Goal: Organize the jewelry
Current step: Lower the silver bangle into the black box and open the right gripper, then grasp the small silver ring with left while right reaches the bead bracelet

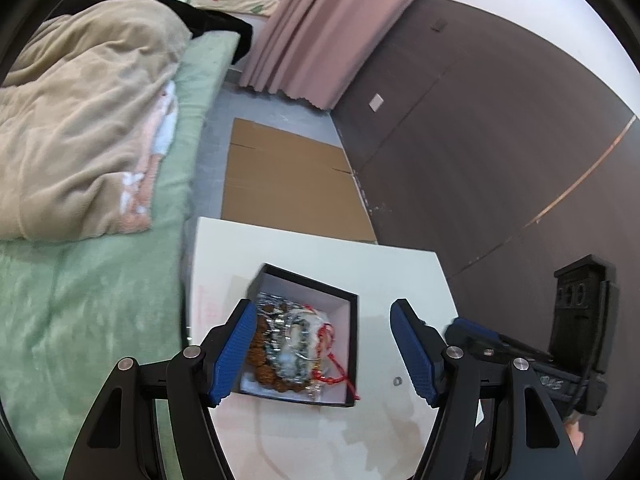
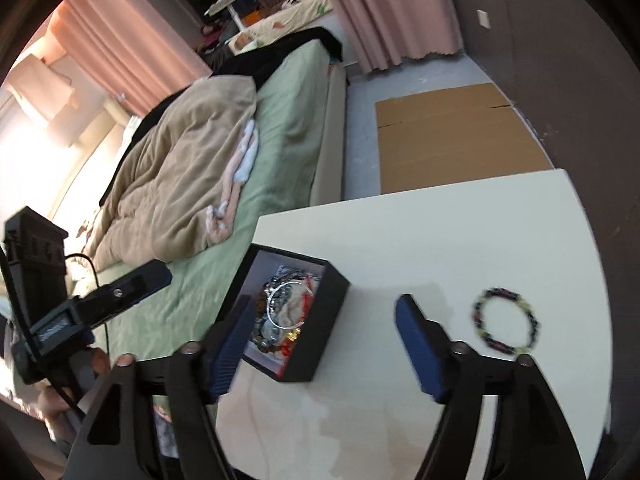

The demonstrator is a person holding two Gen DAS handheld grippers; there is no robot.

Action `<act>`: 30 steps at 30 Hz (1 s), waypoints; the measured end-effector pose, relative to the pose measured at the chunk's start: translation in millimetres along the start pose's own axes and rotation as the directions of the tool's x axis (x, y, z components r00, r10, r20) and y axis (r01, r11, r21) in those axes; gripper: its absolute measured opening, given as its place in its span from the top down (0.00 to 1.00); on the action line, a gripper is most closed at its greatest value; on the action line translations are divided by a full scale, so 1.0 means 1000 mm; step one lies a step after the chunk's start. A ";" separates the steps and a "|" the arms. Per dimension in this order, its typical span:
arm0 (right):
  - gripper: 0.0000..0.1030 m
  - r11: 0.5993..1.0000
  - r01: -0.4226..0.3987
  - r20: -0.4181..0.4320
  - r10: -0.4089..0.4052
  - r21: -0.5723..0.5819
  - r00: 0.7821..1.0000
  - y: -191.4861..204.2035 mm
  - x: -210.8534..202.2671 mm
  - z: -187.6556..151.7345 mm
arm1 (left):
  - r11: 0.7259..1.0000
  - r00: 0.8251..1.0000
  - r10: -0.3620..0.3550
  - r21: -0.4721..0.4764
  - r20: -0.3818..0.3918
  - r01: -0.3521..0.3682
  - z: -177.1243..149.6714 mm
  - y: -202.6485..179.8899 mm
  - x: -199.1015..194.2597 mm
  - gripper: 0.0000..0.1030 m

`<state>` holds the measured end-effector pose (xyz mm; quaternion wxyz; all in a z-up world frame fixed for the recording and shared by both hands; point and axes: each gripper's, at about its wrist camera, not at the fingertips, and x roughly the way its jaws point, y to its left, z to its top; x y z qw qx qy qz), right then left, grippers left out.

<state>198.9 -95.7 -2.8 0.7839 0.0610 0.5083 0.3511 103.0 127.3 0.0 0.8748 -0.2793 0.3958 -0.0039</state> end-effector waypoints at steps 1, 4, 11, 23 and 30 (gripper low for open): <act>0.18 1.000 0.012 0.002 -0.012 0.009 1.000 -0.005 -0.005 0.000 | 1.000 1.000 -0.001 0.012 -0.006 0.001 -0.001 -0.005 0.003 0.32; 0.14 0.998 0.046 0.005 -0.046 0.047 0.999 -0.026 -0.020 -0.004 | 0.999 1.000 -0.007 0.041 -0.021 0.008 -0.004 -0.019 0.010 0.32; 0.08 0.988 0.095 0.008 -0.097 0.123 0.995 -0.065 -0.040 -0.014 | 0.995 0.998 -0.018 0.099 -0.060 0.024 -0.012 -0.056 0.029 0.32; 0.08 0.971 0.169 0.055 -0.180 0.168 0.982 -0.107 -0.071 -0.034 | 0.973 0.982 0.029 0.232 -0.185 0.015 -0.049 -0.109 0.079 0.32; 0.08 0.960 0.187 0.060 -0.204 0.208 0.977 -0.129 -0.080 -0.041 | 0.957 0.961 0.079 0.289 -0.266 0.002 -0.071 -0.129 0.111 0.40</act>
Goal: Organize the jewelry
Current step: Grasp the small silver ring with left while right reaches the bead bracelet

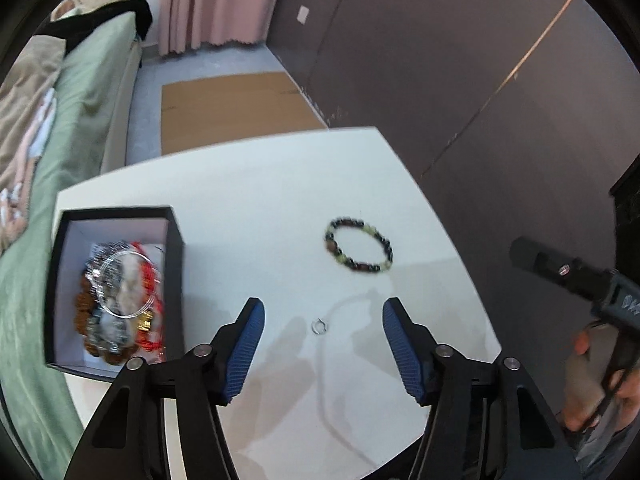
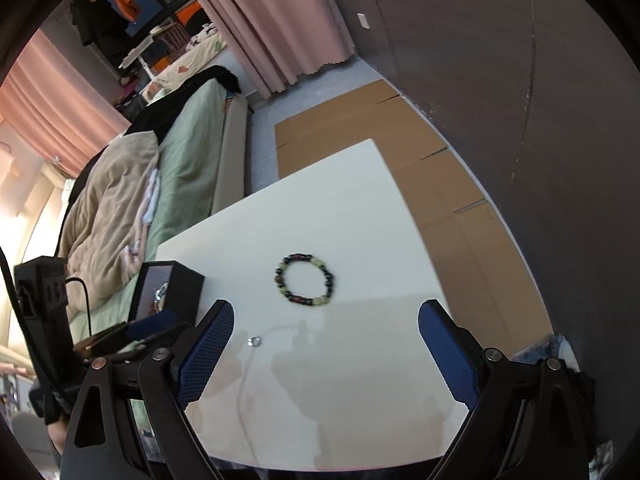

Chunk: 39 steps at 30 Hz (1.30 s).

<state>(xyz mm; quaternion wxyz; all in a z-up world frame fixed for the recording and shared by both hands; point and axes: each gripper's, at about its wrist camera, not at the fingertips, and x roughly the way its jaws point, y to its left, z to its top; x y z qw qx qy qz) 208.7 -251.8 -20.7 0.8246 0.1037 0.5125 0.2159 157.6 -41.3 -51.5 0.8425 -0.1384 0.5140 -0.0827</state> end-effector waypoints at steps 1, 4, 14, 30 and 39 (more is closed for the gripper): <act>0.08 1.000 0.006 -0.003 -0.006 0.009 1.000 -0.004 0.001 0.000 | 1.000 1.000 0.003 -0.001 -0.012 -0.003 -0.001 -0.002 0.005 0.42; 0.08 0.999 0.030 -0.006 -0.030 0.026 1.000 -0.014 0.002 0.001 | 1.000 0.998 0.006 -0.006 -0.068 -0.007 -0.005 -0.008 0.023 0.55; 0.08 0.997 0.070 -0.019 -0.069 0.025 0.997 -0.030 0.005 0.005 | 0.997 0.989 0.077 0.020 -0.129 -0.075 -0.010 -0.017 0.054 0.67; 0.11 0.999 0.035 -0.058 -0.034 0.009 0.998 -0.023 0.026 0.009 | 0.988 0.975 0.149 0.063 -0.165 -0.140 -0.011 -0.018 0.062 0.87; 0.50 1.000 -0.011 -0.152 0.011 0.002 0.988 -0.005 0.067 0.012 | 0.996 0.993 0.092 -0.009 -0.076 -0.093 0.011 0.007 0.028 0.87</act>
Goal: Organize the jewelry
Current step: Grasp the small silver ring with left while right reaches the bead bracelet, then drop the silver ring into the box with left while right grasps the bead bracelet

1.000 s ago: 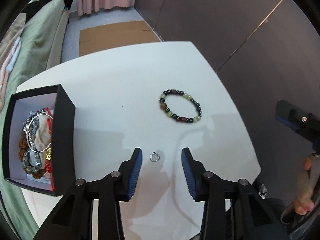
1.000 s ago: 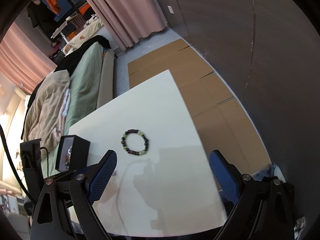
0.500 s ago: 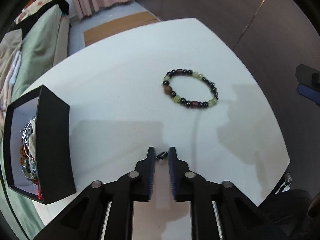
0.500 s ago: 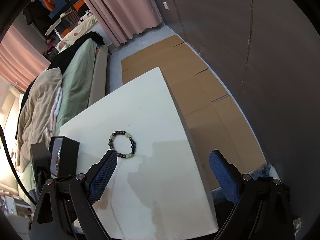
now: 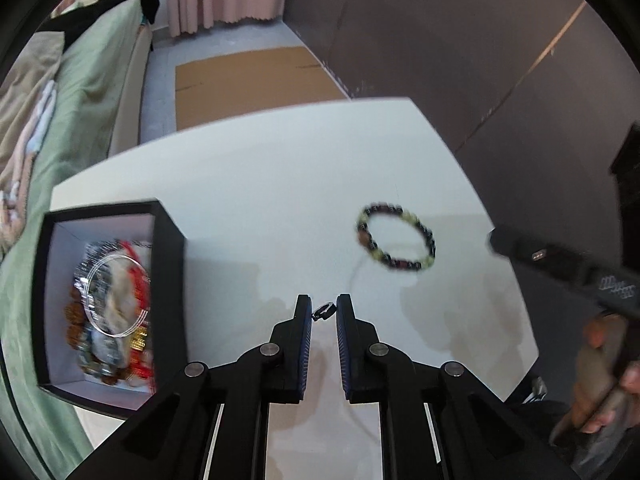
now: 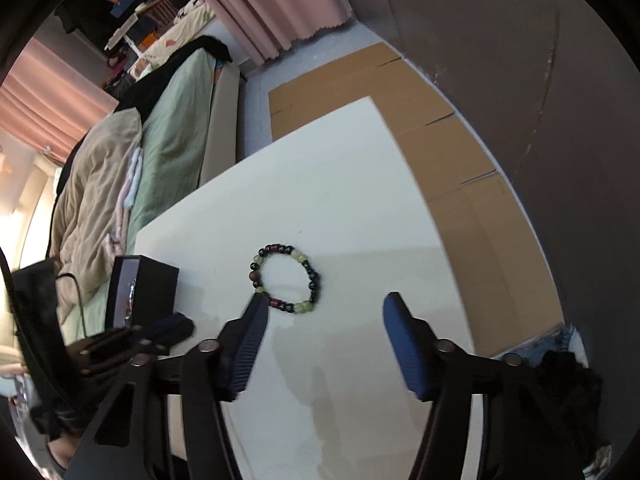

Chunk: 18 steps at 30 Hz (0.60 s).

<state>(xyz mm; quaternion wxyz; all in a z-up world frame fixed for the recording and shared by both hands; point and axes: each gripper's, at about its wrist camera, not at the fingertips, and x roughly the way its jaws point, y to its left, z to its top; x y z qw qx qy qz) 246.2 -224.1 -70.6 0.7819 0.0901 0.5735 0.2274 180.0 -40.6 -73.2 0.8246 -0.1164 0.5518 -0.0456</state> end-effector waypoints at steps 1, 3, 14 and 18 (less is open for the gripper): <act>0.54 1.000 0.005 -0.006 -0.005 -0.010 1.000 0.004 0.004 0.002 | 1.000 1.000 -0.004 -0.008 0.010 0.004 0.002 0.004 -0.004 0.87; 0.56 1.000 0.018 -0.012 -0.018 -0.025 1.000 0.009 0.011 0.005 | 1.000 1.000 -0.014 -0.026 0.028 0.014 0.007 0.011 -0.011 0.87; 0.74 0.974 0.186 -0.059 -0.195 -0.125 0.979 0.033 0.056 0.016 | 0.995 0.995 -0.047 -0.078 0.088 0.054 0.015 0.047 -0.039 0.87; 0.80 0.958 0.236 -0.053 -0.248 -0.165 0.967 0.043 0.062 0.016 | 0.994 0.993 -0.045 -0.097 0.107 0.056 0.015 0.061 -0.052 0.87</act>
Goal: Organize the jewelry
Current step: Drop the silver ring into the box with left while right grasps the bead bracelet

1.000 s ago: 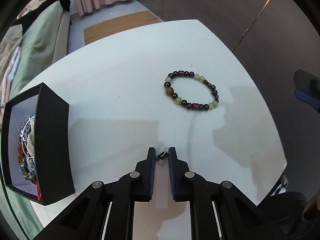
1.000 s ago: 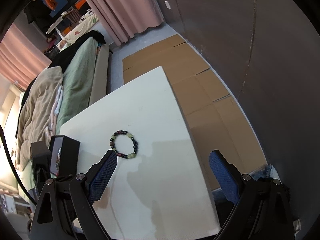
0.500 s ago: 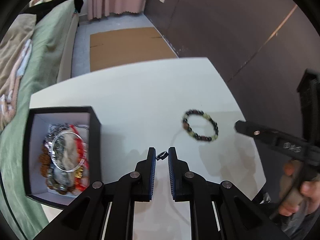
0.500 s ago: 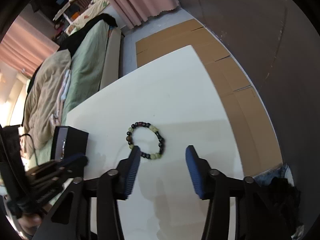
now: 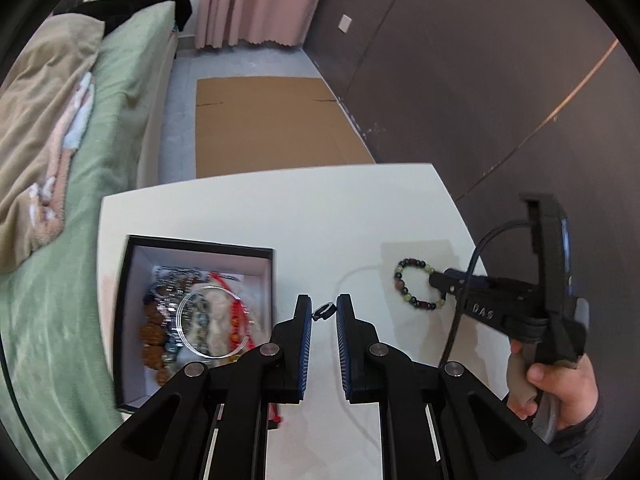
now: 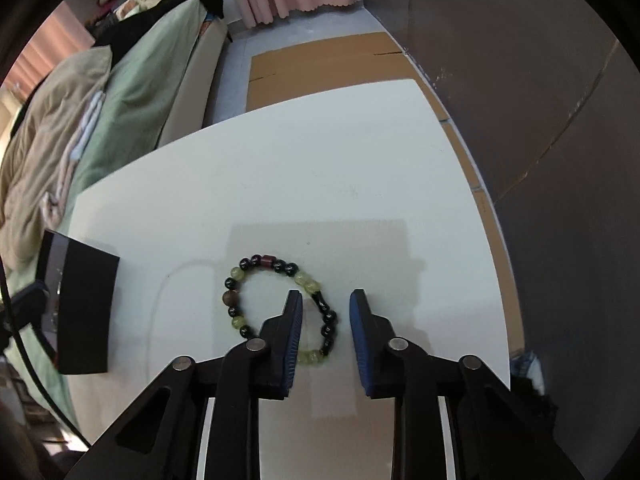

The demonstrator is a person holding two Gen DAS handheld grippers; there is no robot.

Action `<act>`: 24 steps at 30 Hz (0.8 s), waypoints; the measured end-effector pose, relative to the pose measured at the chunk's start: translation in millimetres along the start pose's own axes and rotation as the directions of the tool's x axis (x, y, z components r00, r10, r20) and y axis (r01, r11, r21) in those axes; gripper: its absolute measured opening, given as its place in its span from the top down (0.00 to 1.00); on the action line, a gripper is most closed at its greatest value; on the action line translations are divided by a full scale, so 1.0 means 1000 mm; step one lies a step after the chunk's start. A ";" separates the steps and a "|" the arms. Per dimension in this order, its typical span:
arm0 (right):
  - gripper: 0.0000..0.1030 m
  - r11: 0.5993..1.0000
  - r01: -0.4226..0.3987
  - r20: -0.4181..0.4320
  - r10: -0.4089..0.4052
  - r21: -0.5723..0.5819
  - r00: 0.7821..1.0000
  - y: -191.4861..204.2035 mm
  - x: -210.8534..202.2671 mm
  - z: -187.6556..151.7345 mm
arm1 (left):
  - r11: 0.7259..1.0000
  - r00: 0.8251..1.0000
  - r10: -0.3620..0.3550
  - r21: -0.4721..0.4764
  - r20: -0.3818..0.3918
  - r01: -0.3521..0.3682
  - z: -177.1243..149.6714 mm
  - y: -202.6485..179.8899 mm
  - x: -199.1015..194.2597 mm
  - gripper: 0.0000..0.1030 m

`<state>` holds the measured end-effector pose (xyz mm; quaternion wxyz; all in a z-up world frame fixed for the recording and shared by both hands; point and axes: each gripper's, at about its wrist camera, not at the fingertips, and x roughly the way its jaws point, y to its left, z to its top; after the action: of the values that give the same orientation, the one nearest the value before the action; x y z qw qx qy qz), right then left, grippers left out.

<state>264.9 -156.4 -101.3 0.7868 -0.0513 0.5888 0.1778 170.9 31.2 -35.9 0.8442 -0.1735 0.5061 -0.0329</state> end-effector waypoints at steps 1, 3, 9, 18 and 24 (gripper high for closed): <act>0.90 1.000 0.013 -0.009 -0.013 -0.004 1.000 0.001 0.001 0.000 | 1.000 1.000 0.000 -0.005 0.005 0.000 0.000 0.003 -0.002 0.87; 0.91 1.000 0.006 -0.016 -0.007 -0.016 1.000 0.005 0.000 -0.001 | 1.000 1.000 0.005 -0.018 0.016 -0.005 0.001 0.009 -0.007 0.87; 0.91 0.998 -0.069 0.068 0.068 0.005 0.995 0.010 -0.029 -0.006 | 0.999 0.999 0.015 -0.050 0.039 -0.013 0.000 0.029 -0.023 0.87; 0.91 0.970 -0.243 0.190 0.241 -0.010 0.952 0.036 -0.081 -0.014 | 0.995 0.998 0.029 -0.097 0.058 -0.023 -0.005 0.051 -0.035 0.87; 0.91 0.939 -0.340 0.238 0.341 -0.046 0.910 0.063 -0.097 -0.012 | 0.994 0.999 0.000 -0.111 0.047 0.005 -0.006 0.058 -0.036 0.48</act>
<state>208.5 -123.1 -5.0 0.8096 0.0726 0.4881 0.3180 141.7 92.7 -27.3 0.8449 -0.2215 0.4869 -0.0017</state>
